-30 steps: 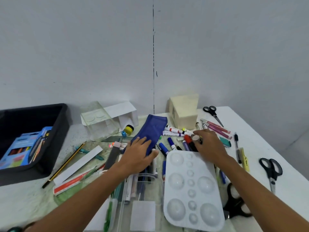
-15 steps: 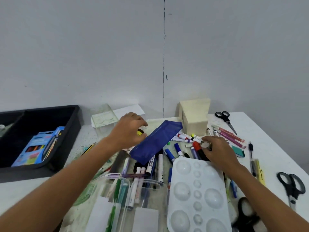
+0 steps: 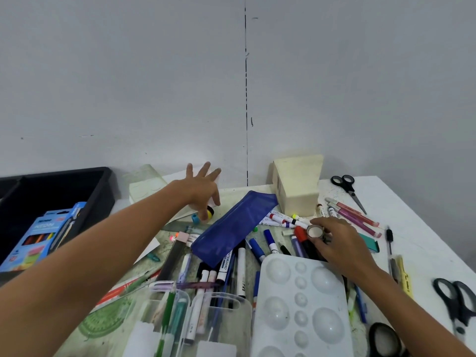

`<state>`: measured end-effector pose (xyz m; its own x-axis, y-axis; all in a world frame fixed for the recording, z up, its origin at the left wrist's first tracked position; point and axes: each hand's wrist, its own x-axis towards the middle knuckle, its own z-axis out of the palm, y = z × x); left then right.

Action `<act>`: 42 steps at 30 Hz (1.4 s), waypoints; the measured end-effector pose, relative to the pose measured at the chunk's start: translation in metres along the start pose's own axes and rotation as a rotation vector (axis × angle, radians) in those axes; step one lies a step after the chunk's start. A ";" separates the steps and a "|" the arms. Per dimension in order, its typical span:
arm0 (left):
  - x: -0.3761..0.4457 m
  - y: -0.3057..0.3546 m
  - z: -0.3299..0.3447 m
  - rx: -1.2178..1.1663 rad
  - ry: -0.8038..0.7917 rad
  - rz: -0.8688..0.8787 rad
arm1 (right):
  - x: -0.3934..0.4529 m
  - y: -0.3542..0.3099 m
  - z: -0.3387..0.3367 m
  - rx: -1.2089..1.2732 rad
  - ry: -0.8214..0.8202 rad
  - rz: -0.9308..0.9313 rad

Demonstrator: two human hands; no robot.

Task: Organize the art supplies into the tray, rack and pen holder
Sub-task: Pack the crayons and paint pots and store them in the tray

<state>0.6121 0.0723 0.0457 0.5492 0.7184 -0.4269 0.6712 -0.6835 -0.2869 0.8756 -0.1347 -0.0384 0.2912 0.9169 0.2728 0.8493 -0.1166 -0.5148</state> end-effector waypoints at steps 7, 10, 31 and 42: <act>0.003 0.011 0.009 0.395 0.159 0.010 | 0.003 0.000 0.002 0.022 0.018 -0.048; 0.006 0.010 0.009 0.380 0.177 0.013 | 0.003 -0.002 0.000 0.033 0.032 -0.050; -0.067 0.000 -0.009 -0.834 0.507 0.255 | 0.010 -0.099 0.018 0.321 0.087 -0.308; -0.184 -0.045 0.040 -0.750 0.549 0.211 | -0.032 -0.212 0.058 0.502 0.019 -0.473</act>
<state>0.4613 -0.0344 0.1032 0.7244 0.6806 0.1096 0.5716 -0.6819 0.4564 0.6609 -0.1170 0.0143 -0.0488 0.8183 0.5727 0.5818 0.4894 -0.6496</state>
